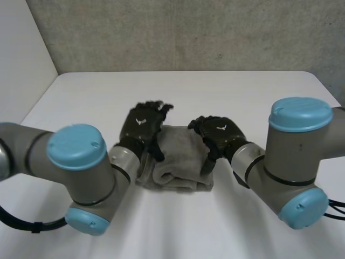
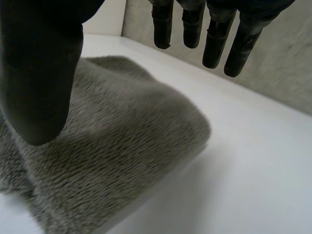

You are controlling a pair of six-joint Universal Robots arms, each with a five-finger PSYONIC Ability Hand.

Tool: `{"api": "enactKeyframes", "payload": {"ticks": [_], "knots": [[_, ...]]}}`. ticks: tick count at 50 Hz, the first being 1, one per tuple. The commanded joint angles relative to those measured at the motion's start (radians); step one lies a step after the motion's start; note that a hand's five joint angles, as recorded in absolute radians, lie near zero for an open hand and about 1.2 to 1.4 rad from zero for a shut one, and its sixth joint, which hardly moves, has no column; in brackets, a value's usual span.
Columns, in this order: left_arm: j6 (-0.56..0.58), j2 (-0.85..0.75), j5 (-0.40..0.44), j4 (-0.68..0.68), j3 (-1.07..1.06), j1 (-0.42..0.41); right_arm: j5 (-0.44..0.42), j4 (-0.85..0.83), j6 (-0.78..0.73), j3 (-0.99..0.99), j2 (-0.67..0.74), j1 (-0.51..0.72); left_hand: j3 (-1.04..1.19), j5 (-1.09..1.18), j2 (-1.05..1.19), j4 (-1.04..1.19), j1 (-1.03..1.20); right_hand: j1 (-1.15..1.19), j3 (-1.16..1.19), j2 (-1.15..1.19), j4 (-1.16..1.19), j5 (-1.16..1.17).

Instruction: Fold the towel.

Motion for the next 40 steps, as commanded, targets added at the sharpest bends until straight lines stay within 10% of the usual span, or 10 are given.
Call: {"api": "enactKeyframes", "payload": {"ticks": [1, 40], "knots": [[0.009, -0.107, -0.005, -0.003, 0.014, -0.003, -0.013, -0.002, 0.032, -0.044, 0.134, 0.003, 0.05, 0.018, 0.048, 0.05, 0.047, -0.054, -0.073, -0.069, -0.086, -0.062], [0.085, 0.525, -0.032, -0.511, 0.217, 0.184, 0.216, 0.247, -0.031, -0.206, -0.451, -0.173, 0.059, 0.027, 0.057, 0.059, 0.056, -0.054, -0.073, -0.069, -0.086, -0.062]]}}
